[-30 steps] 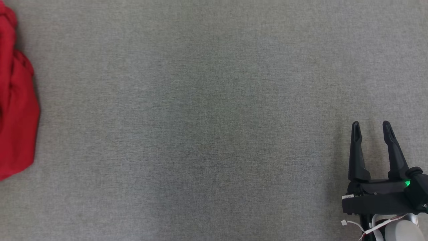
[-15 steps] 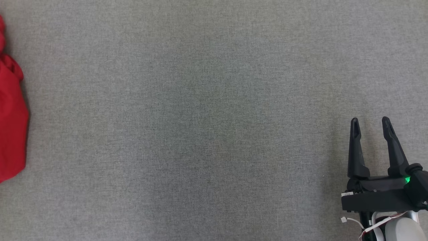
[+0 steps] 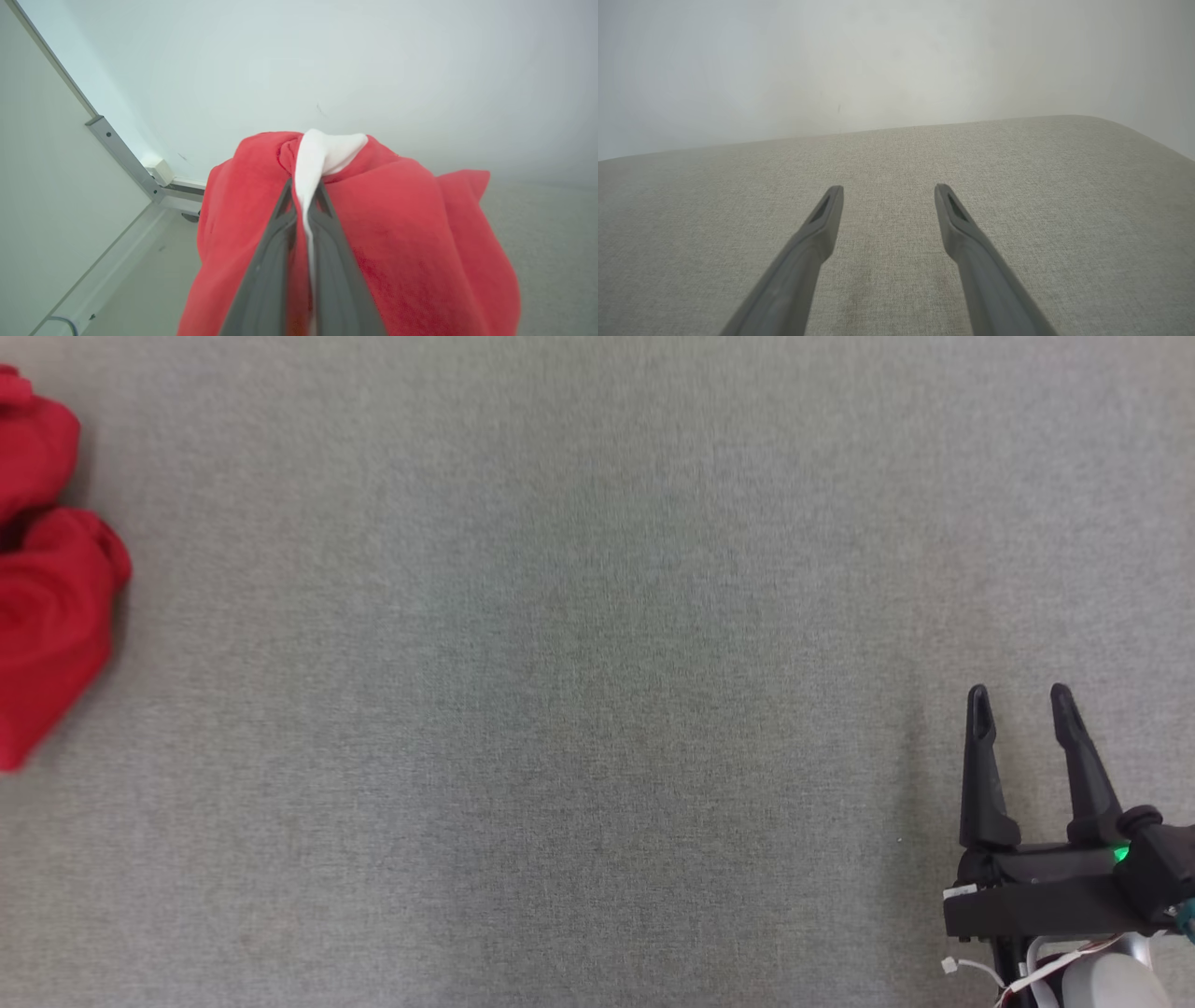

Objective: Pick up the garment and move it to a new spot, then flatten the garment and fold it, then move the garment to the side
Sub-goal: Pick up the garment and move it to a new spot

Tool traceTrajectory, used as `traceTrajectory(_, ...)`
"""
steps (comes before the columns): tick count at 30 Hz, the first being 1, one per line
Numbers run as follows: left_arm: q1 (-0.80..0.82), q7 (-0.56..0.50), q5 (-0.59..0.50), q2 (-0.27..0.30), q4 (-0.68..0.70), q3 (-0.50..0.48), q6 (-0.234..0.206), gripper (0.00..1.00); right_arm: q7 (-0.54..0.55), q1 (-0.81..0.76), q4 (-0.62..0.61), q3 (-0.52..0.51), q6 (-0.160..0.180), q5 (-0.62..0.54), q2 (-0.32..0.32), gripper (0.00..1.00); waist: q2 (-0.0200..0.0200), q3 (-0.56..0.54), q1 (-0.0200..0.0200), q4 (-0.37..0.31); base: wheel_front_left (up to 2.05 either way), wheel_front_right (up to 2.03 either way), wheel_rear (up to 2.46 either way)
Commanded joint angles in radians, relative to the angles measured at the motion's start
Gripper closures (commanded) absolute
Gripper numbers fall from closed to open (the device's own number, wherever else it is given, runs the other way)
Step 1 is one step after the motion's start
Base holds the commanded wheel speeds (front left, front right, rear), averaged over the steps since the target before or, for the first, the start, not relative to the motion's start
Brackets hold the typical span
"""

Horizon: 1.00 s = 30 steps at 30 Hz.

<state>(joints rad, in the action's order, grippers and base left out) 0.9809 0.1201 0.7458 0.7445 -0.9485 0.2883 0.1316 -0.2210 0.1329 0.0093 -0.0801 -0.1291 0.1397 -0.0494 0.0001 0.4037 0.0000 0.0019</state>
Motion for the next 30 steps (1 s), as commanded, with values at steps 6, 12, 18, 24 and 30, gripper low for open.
traceTrajectory(6, 0.092, 0.089, -0.037, 0.034, 0.066, 0.04, -0.002, 1.0, -0.023, -0.017, 0.045, 0.014, -0.003, 0.034, -0.002, 0.0, -0.0001, -0.087, 0.0, 0.009, 0.0, 0.0, 0.0)
traceTrajectory(12, 0.191, 0.103, -0.083, 0.027, 0.207, 0.092, -0.002, 1.0, -0.041, -0.035, 0.093, 0.02, -0.003, 0.079, -0.002, 0.0, -0.0001, -0.146, 0.0, -0.035, 0.0, 0.0, 0.0)
traceTrajectory(18, 0.248, 0.045, -0.101, -0.012, 0.405, 0.128, -0.018, 1.0, -0.044, -0.044, 0.115, 0.033, -0.003, 0.112, -0.002, 0.0, -0.0001, -0.179, 0.0, -0.099, 0.0, 0.0, 0.0)
traceTrajectory(24, 0.264, -0.041, -0.086, -0.104, 0.597, 0.177, -0.056, 1.0, -0.044, -0.061, 0.11, 0.039, -0.003, 0.145, -0.002, 0.0, -0.0001, -0.2, 0.0, -0.175, 0.0, 0.0, 0.0)
traceTrajectory(30, 0.222, -0.081, -0.068, -0.204, 0.707, 0.229, -0.096, 1.0, -0.044, -0.07, 0.103, 0.048, -0.003, 0.16, -0.002, 0.0, -0.0001, -0.2, 0.0, -0.254, 0.0, 0.0, 0.0)
